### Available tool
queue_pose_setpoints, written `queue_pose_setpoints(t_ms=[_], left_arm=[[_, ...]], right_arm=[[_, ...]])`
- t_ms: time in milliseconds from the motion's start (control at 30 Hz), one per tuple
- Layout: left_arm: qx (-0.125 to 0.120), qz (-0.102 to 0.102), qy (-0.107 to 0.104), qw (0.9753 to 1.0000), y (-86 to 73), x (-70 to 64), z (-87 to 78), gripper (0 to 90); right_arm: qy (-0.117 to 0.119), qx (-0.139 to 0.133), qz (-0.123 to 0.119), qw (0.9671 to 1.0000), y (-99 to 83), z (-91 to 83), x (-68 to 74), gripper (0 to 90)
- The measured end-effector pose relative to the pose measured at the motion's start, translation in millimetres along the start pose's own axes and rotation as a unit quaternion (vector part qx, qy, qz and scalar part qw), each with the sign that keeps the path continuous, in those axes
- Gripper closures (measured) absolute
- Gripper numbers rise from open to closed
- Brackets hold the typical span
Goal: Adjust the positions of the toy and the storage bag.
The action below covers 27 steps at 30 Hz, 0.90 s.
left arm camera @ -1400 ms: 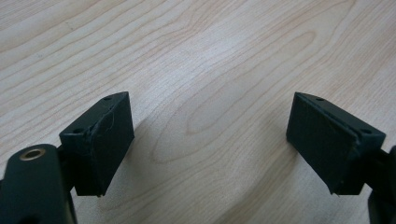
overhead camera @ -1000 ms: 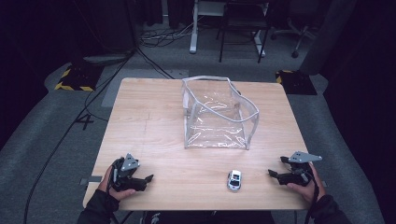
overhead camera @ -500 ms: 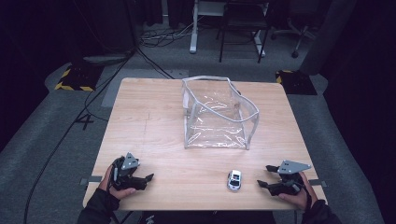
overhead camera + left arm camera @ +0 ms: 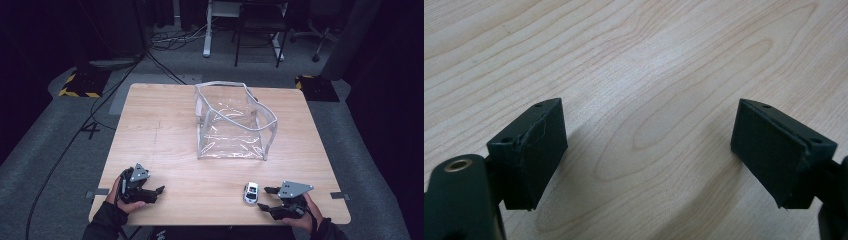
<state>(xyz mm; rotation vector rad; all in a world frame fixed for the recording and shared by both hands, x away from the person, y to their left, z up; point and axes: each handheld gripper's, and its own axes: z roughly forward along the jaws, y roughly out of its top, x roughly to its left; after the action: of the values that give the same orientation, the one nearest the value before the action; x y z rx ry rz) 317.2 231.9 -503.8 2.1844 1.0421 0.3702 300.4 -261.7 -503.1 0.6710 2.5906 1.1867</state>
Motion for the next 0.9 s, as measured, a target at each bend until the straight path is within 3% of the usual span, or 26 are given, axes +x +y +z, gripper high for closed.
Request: queue_pose_setpoints(t_ms=[67,233,333,467,633,900], left_arm=[[0.000,0.000,0.000,1.0000,0.1,0.0,0.1,15.2],[0.000,-0.003,0.000,1.0000,0.1,-0.2,0.2,15.2],[0.000,0.000,0.002,1.0000,0.3,0.1,0.1,15.2],[0.000,0.000,0.002,1.0000,0.3,0.3,0.1,15.2],[0.000,0.003,0.006,1.0000,0.6,0.6,-0.2,15.1],[0.001,0.003,0.005,1.0000,0.6,0.6,-0.1,15.1]], right_arm=[[0.003,0.001,-0.003,1.0000,4.1,4.9,6.1,36.3],[-0.018,-0.002,-0.002,0.9998,14.8,17.7,20.0,32.8],[-0.014,0.002,0.000,0.9999,19.3,23.1,20.0,27.2],[-0.025,0.004,-0.002,0.9997,25.9,31.2,20.2,21.8],[-0.024,0.007,0.003,0.9997,35.3,42.1,16.7,20.8],[-0.002,0.012,0.003,0.9999,50.4,59.9,13.9,20.9]])
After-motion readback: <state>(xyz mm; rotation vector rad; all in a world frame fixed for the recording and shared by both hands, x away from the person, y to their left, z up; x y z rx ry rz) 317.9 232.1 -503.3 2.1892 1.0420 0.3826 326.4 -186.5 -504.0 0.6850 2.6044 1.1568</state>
